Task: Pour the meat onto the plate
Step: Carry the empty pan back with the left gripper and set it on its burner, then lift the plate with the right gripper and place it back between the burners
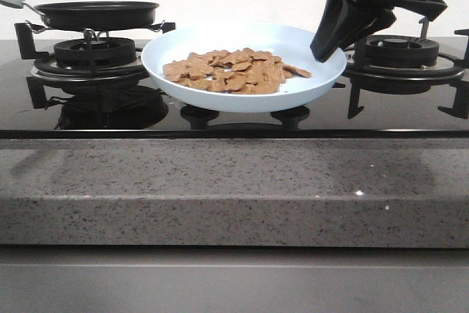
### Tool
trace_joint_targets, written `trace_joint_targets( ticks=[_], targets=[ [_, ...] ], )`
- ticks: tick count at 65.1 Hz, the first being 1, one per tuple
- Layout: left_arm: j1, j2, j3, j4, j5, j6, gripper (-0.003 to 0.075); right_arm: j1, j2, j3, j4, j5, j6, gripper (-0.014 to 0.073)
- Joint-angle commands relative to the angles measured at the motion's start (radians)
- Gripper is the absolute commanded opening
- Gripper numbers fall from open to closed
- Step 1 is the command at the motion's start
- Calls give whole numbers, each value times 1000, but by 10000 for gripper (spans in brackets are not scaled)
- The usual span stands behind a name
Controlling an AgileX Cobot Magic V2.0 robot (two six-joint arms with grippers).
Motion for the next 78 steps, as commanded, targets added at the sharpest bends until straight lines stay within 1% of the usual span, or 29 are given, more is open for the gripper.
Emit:
trace_joint_targets(
  ticks=[1, 8, 19, 28, 36, 41, 52, 78],
  targets=[
    [-9, -131, -31, 151, 3, -70, 514, -1, -31, -25, 5, -28, -10, -68],
    [-66, -231, -31, 397, -21, -168, 514, -1, -31, -25, 5, -28, -10, -68],
    [-230, -401, -6, 759, -63, -364, 514, -1, -31, -25, 5, -28, -10, -68],
    [-382, -510, 57, 983, -76, -495, 514, -1, -31, -25, 5, -28, -10, -68],
    [-471, -581, 129, 1153, -76, -610, 514, -1, -31, -25, 5, -28, -10, -68],
    [-505, -621, 173, 1204, -76, -637, 514, -1, -31, -25, 5, -28, -10, -68],
    [-517, -674, 228, 1204, -76, -637, 514, -1, -31, -25, 5, -28, -10, -68],
    [-517, -668, 228, 1200, -72, -637, 514, -1, -31, -25, 6, -28, -10, -68]
  ],
)
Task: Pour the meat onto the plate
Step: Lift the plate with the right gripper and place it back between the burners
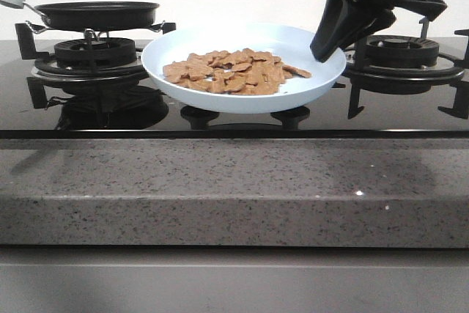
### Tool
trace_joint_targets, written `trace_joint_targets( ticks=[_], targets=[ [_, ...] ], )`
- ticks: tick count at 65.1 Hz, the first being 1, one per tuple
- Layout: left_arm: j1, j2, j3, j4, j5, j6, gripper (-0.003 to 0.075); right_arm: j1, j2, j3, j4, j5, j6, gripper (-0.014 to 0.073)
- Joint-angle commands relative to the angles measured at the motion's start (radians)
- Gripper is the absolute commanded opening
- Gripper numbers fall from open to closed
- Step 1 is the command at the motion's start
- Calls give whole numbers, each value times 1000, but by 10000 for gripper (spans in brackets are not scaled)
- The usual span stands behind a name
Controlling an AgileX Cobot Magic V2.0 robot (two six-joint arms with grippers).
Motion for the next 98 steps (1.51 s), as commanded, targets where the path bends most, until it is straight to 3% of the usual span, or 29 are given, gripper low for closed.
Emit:
trace_joint_targets(
  ticks=[1, 16, 31, 60, 85, 92, 98],
  targets=[
    [-8, 2, -25, -3, -54, -12, 514, -1, -31, -25, 6, -28, -9, -68],
    [-8, 5, -25, -3, -54, -12, 514, -10, -28, -48, 3, -36, -9, -68],
    [-8, 5, -25, -3, -54, -12, 514, -65, 5, -235, 5, 79, -9, -68],
    [-8, 5, -25, -3, -54, -12, 514, -137, 297, -637, 4, 224, 2, -68],
    [-8, 5, -25, -3, -54, -12, 514, -145, 481, -796, 13, 248, 3, -63],
    [-8, 5, -25, -3, -54, -12, 514, -145, 491, -796, 13, 247, 3, 24],
    [-8, 5, -25, -3, -54, -12, 514, -145, 491, -796, 13, 246, 3, 192]
  ],
)
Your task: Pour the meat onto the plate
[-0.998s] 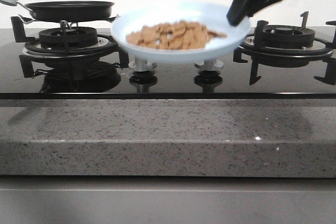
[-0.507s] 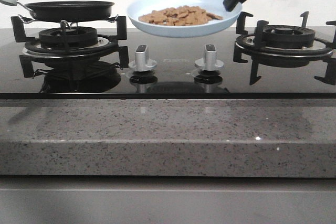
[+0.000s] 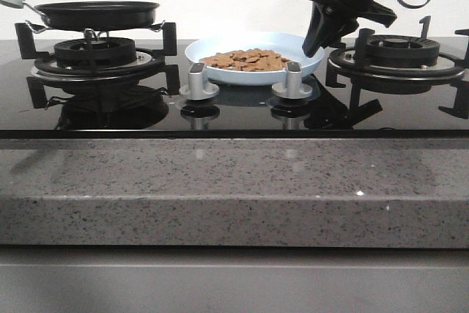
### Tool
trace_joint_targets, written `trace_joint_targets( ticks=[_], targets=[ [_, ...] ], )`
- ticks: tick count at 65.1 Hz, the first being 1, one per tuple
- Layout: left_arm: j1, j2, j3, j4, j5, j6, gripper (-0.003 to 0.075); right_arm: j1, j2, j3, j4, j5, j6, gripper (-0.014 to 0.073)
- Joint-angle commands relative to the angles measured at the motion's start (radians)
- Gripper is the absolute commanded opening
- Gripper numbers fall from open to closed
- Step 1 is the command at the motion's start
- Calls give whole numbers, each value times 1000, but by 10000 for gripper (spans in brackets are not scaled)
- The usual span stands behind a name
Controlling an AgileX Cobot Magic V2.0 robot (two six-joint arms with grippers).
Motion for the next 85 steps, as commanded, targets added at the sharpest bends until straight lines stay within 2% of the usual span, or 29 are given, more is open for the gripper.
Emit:
trace_joint_targets(
  ticks=[1, 6, 9, 27, 39, 55, 61, 76, 85],
  targets=[
    [-8, -3, -26, -3, -54, -10, 514, -4, -64, -40, 35, -30, -5, 220],
    [-8, -3, -26, -3, -54, -10, 514, -4, -71, -40, 34, -27, -5, 345],
    [-8, -3, -26, -3, -54, -10, 514, -4, -79, -40, 34, -20, -5, 374],
    [-8, -3, -26, -3, -54, -10, 514, 16, -228, 19, -20, 15, -5, 370],
    [-8, -3, -26, -3, -54, -10, 514, 69, -461, 282, -140, -58, -5, 370],
    [-8, -3, -26, -3, -54, -10, 514, 75, -800, 650, -172, -103, -5, 370],
    [-8, -3, -26, -3, -54, -10, 514, 75, -938, 776, -191, -102, 5, 370],
    [-8, -3, -26, -3, -54, -10, 514, 75, -1256, 1016, -317, -37, 134, 370],
    [-8, -3, -26, -3, -54, -10, 514, 75, -1428, 1128, -319, 4, 145, 370]
  ],
)
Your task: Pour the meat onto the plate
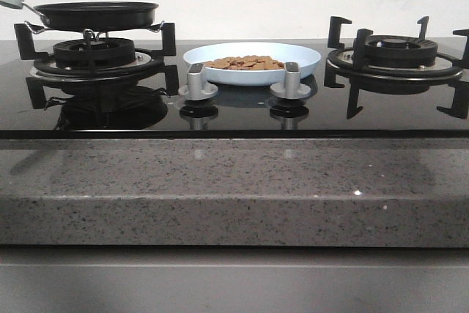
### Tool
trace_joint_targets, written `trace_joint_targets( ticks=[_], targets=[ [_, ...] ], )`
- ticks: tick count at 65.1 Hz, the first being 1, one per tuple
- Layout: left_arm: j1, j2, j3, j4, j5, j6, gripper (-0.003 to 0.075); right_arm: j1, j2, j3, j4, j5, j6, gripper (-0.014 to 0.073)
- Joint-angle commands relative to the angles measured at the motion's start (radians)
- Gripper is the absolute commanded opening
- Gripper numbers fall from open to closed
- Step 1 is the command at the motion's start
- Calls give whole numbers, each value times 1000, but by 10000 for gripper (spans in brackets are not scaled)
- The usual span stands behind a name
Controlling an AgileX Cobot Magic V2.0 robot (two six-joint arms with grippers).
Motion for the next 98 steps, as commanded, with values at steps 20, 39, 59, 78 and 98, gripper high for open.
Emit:
trace_joint_targets(
  ticks=[20, 39, 59, 78, 98],
  targets=[
    [-8, -3, -26, -3, -54, -10, 514, 0, -360, 171, -9, 97, 16, 370],
    [-8, -3, -26, -3, -54, -10, 514, 0, -409, 191, -9, 136, 16, 366],
    [-8, -3, -26, -38, -48, -10, 193, 0, -409, 205, -9, 134, 16, 15],
    [-8, -3, -26, -94, -78, -10, -20, 0, -409, 221, -2, 137, 16, -69],
    [-8, -3, -26, -94, -80, -10, -20, 0, -409, 221, -4, 137, 16, -69]
  ],
)
